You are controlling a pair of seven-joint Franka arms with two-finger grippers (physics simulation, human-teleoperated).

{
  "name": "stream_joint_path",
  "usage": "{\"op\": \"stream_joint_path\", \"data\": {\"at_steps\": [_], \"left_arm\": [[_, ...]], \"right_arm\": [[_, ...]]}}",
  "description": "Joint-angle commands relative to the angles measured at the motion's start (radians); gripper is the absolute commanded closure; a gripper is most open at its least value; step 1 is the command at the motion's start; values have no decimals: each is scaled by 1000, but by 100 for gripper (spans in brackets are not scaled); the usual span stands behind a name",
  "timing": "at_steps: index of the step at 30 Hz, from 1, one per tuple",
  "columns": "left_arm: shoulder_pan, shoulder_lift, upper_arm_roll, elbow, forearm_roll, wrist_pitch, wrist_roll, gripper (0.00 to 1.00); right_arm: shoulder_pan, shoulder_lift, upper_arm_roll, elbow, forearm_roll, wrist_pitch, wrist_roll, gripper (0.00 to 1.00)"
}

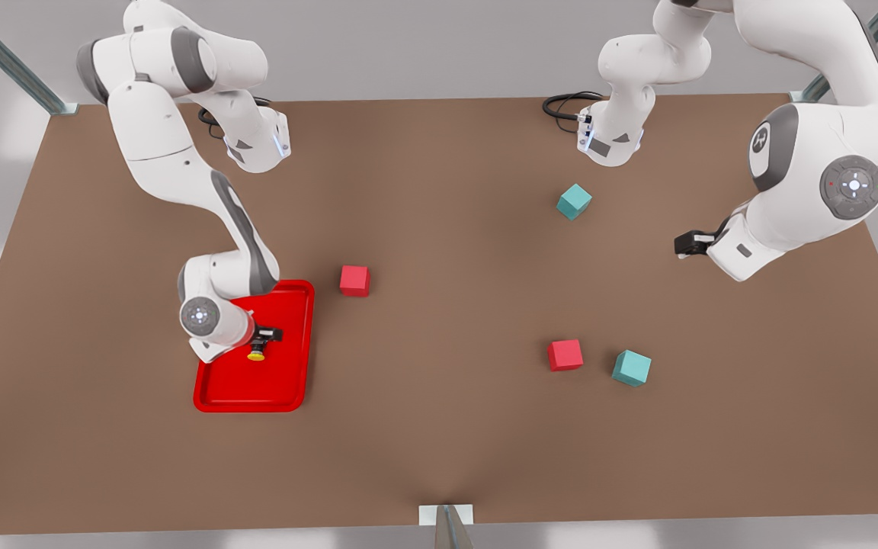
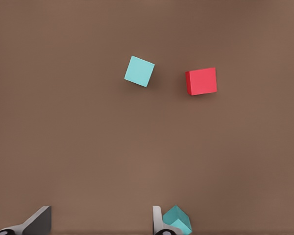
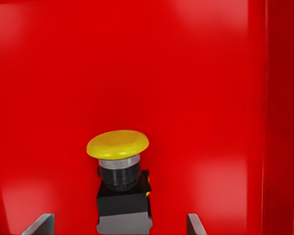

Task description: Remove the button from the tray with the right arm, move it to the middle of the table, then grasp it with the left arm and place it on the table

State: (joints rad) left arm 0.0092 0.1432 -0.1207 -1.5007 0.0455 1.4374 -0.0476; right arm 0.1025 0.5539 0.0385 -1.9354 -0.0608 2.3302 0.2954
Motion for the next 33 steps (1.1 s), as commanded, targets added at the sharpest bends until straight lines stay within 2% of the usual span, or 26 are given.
{"op": "stream_joint_path", "data": {"at_steps": [1,10,15,19,32,33], "left_arm": [[0,-2,0,0,1,-2,11,0],[-1,6,0,0,1,-3,11,0],[-1,6,0,0,1,-3,11,0],[-1,13,0,0,1,-2,11,0],[-1,12,0,0,1,-5,11,0],[-1,12,0,0,1,-5,11,0]], "right_arm": [[-3,9,0,1,-1,78,226,0],[-15,21,0,3,-2,87,222,0],[-12,14,3,-14,-1,-17,120,0],[-27,14,3,-30,1,-17,7,0],[-15,11,3,-54,2,-2,7,0],[-15,11,3,-79,2,44,7,0]]}}
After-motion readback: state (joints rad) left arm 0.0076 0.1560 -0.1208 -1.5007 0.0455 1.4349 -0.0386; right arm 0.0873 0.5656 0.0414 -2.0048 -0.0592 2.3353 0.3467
